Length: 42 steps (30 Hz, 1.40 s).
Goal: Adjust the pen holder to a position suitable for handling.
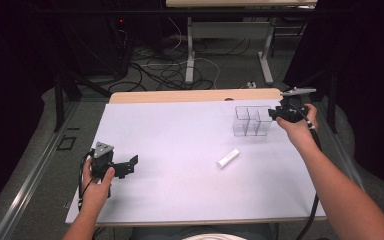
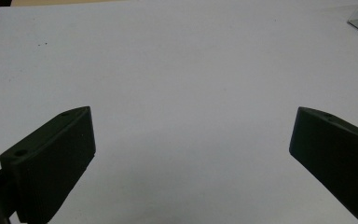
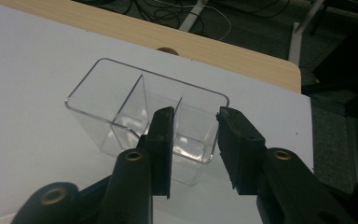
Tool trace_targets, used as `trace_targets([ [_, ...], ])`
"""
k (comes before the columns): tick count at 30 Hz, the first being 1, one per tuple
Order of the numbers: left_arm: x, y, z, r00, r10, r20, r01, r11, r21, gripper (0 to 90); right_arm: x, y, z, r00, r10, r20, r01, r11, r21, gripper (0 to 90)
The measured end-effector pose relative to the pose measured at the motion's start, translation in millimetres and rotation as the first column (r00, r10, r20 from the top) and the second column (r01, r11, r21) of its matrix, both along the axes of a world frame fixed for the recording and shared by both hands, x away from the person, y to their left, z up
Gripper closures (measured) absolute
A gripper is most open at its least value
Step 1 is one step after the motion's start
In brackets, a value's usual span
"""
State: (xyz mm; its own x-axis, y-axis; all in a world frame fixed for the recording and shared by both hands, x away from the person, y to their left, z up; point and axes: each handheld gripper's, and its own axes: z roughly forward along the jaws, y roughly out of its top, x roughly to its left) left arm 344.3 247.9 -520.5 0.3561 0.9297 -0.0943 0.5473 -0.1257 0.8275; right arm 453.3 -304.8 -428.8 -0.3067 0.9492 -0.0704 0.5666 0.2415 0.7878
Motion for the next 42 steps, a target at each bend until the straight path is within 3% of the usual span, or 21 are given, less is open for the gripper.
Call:
trace_targets([
  [6,0.2,0.1,-0.5,1.0000,0.000,-0.002,0.000,1.0000,-0.001,0.1,12.0,-4.3,-4.5,0.9998,-0.021,-0.006,0.021,0.9994,-0.028,84.3],
  [11,0.5,0.0,-1.2,1.0000,-0.005,-0.008,0.005,0.9999,0.009,0.1,20.6,-9.3,-9.8,0.9992,-0.038,-0.017,0.037,0.9985,-0.041,90.0],
  [16,0.8,-1.3,-2.1,1.0000,-0.003,-0.007,0.003,1.0000,0.005,0.1,30.3,-16.0,-17.8,0.9960,-0.076,-0.046,0.077,0.9971,0.000,90.0],
  [25,0.5,-2.0,-2.4,0.9999,0.000,-0.011,0.000,0.9999,0.014,0.1,49.6,-20.3,-37.3,0.9889,-0.122,-0.085,0.123,0.9924,0.007,90.0],
  [28,1.0,-2.3,-3.6,0.9999,0.001,-0.011,0.000,0.9999,0.012,0.1,54.4,-19.8,-44.4,0.9844,-0.130,-0.118,0.131,0.9914,0.000,90.0],
  [42,0.8,-2.4,-3.5,0.9998,-0.009,-0.019,0.009,0.9998,0.019,0.1,59.2,-15.5,-54.0,0.9788,-0.136,-0.153,0.138,0.9904,0.007,90.0],
])
